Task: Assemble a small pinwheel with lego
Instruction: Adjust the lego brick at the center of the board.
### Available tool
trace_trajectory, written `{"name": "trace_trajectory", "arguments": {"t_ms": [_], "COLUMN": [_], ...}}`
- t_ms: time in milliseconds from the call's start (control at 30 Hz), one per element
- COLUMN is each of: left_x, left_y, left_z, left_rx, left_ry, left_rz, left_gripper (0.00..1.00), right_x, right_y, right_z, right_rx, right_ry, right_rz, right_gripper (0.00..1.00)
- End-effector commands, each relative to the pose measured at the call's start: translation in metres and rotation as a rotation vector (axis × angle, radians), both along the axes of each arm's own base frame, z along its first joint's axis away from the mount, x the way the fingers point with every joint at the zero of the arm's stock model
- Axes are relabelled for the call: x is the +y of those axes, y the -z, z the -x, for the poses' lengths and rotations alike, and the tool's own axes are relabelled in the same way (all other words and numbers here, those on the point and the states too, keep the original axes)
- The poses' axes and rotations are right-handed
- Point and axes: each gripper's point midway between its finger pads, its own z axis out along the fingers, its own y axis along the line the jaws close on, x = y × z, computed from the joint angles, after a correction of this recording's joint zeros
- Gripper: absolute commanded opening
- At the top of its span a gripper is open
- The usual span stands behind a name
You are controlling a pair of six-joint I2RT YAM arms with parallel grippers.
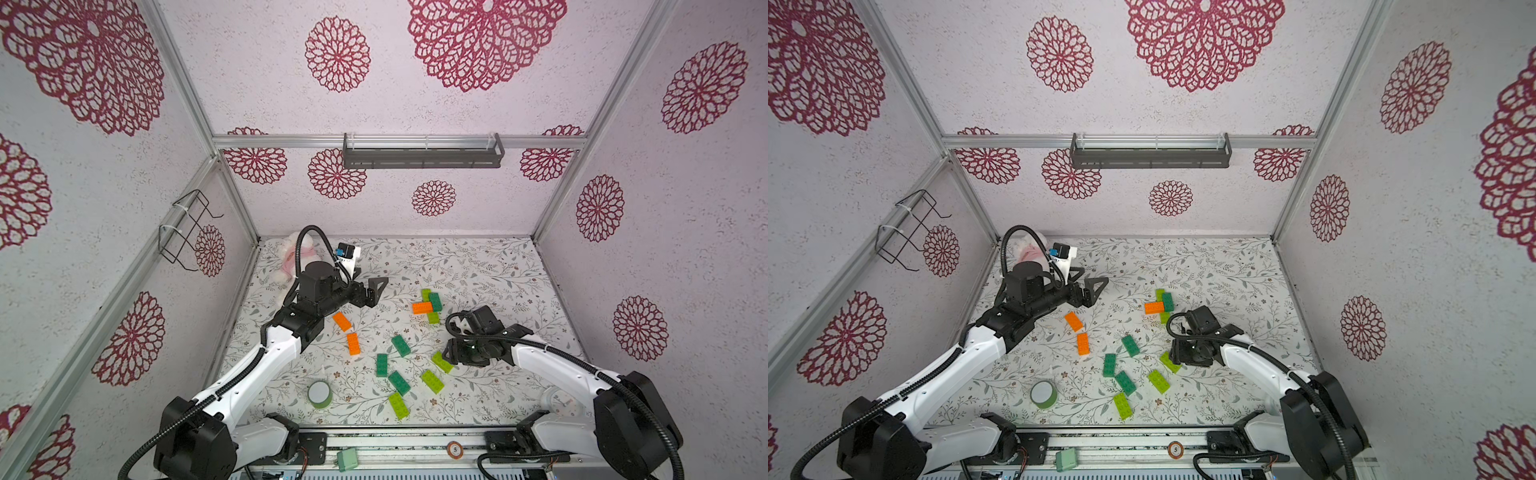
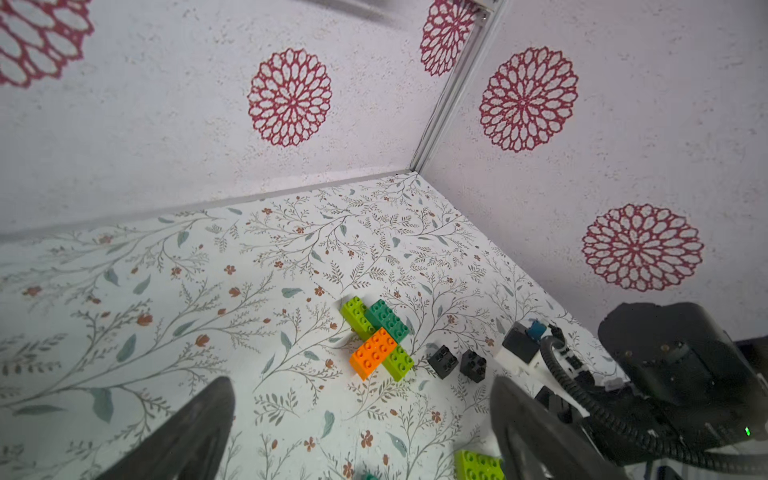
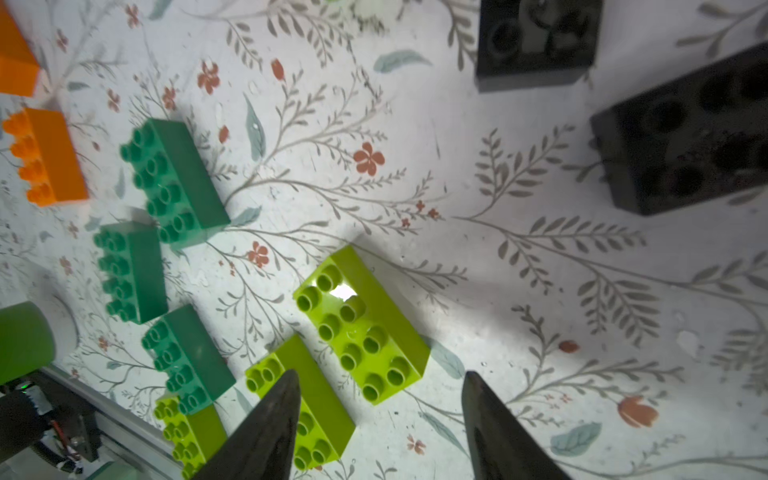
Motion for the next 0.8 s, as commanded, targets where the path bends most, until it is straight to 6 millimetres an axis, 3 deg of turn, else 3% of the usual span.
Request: {"name": "trace_trajectory", "arguments": {"t_ms": [0, 167, 400, 567, 667, 767], "left_x": [0.008, 0.044, 0.063, 0.097, 0.097, 0.103], "left_y": [-0.009, -0.010, -0.010, -0.009, -0.007, 0.008], "left_z": [-0.003, -0.011, -0.012, -0.018, -0.019, -0.023], "left_rx": [0.056, 0.117, 0.156, 0.169, 0.194, 0.273], "left_ry": [-0.031, -0.164, -0.206, -0.405, -0.401, -0.437], "left_rz": [0.147, 0.247, 0.278, 0.298, 0.282, 0.306], "left_gripper": [0.97, 0.97, 0.97, 0.97, 0.97, 0.97], "right_x": [-0.002, 0.004, 0.014, 0.019, 0.026, 0.033], "right_y": [0.006, 0.008, 0.012, 0.016, 0.016, 0.017], "right_z": [-0.003, -0.009, -0.007, -0.002, 0.000, -0.001], "right_rx": [-0.023, -0.045, -0.041, -0.032, -0.024, -0.019], "right_ry": [0.003, -0.033, -0.104, -0.136, -0.143, -0.134], "right_rz": [0.063, 0.089, 0.107, 0.120, 0.079, 0.051], "right_gripper": [0.64, 0.64, 0.63, 0.63, 0.62, 0.54]}}
